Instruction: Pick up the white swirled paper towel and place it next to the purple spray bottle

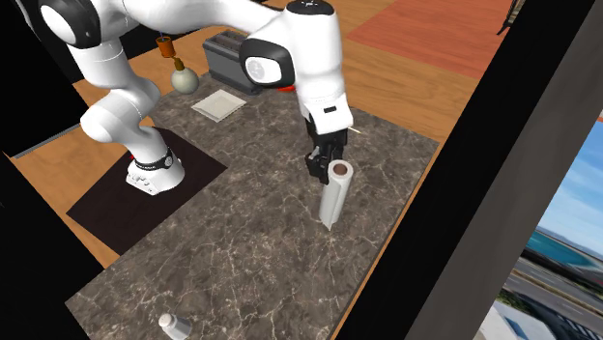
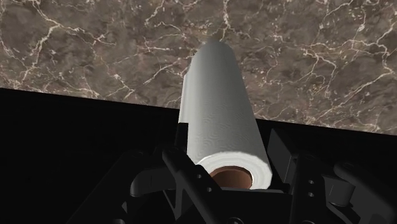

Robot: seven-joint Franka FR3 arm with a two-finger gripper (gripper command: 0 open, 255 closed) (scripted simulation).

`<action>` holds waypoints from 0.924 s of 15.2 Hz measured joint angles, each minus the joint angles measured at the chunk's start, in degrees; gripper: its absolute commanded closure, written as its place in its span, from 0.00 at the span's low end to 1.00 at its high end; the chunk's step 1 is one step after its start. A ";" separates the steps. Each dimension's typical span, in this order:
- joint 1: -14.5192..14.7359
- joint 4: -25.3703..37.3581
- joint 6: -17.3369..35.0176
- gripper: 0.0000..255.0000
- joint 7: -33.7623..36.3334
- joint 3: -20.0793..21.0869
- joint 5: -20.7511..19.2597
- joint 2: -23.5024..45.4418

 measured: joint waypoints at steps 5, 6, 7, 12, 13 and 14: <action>0.00 3.29 -3.65 1.00 -0.12 0.00 0.02 -0.35; 0.02 3.98 -4.42 1.00 -0.09 0.01 0.01 -0.44; 0.03 5.09 -5.23 1.00 -0.10 0.02 0.04 -0.14; 0.01 9.22 -9.19 1.00 -0.22 0.01 0.08 0.03; -0.02 9.96 -9.98 1.00 -0.29 0.00 0.10 -0.01; -0.01 10.94 -10.77 1.00 -0.30 0.00 0.11 0.16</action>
